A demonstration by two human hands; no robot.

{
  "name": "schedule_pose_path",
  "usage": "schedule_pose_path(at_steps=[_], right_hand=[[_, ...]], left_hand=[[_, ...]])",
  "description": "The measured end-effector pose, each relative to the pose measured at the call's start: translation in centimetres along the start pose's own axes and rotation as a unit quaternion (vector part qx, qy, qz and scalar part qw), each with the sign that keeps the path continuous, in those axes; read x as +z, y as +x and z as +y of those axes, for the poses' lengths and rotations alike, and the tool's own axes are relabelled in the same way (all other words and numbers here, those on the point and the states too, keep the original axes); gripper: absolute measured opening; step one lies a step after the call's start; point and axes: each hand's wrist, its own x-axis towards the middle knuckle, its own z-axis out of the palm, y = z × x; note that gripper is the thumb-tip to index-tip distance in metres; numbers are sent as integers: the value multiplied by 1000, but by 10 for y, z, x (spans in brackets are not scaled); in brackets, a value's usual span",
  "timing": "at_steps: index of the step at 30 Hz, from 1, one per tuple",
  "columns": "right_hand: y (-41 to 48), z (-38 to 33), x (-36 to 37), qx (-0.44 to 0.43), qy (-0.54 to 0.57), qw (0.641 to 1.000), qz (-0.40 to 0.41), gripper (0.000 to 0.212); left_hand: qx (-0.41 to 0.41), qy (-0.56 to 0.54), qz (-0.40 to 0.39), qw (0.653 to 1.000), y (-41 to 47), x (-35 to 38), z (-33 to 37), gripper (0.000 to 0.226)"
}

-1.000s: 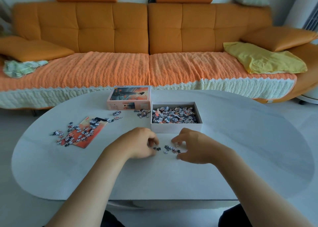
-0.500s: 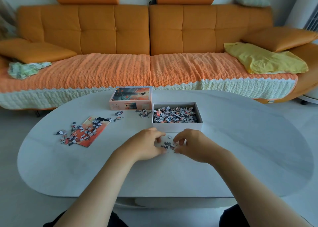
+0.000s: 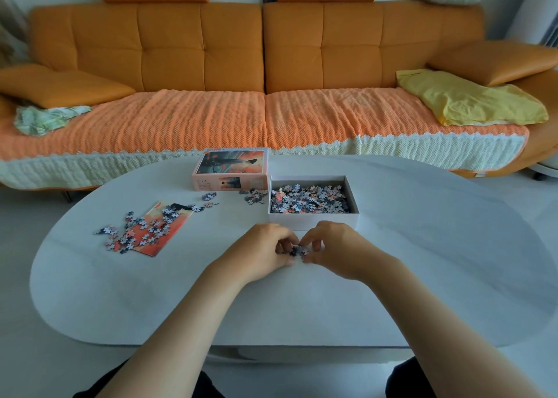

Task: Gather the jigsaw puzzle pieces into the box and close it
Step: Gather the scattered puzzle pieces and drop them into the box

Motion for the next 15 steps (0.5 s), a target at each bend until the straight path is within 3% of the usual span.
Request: schedule_pose_path(at_steps=[5, 11, 15], right_hand=[[2, -1, 0, 15, 26, 1000, -7, 30], [6, -8, 2, 18, 41, 999, -17, 17], [6, -9, 1, 21, 43, 999, -5, 23]], left_hand=[[-11, 59, 8, 998, -1, 2, -5, 56], [8, 32, 17, 999, 0, 5, 3, 25], [6, 15, 33, 999, -2, 6, 4, 17]])
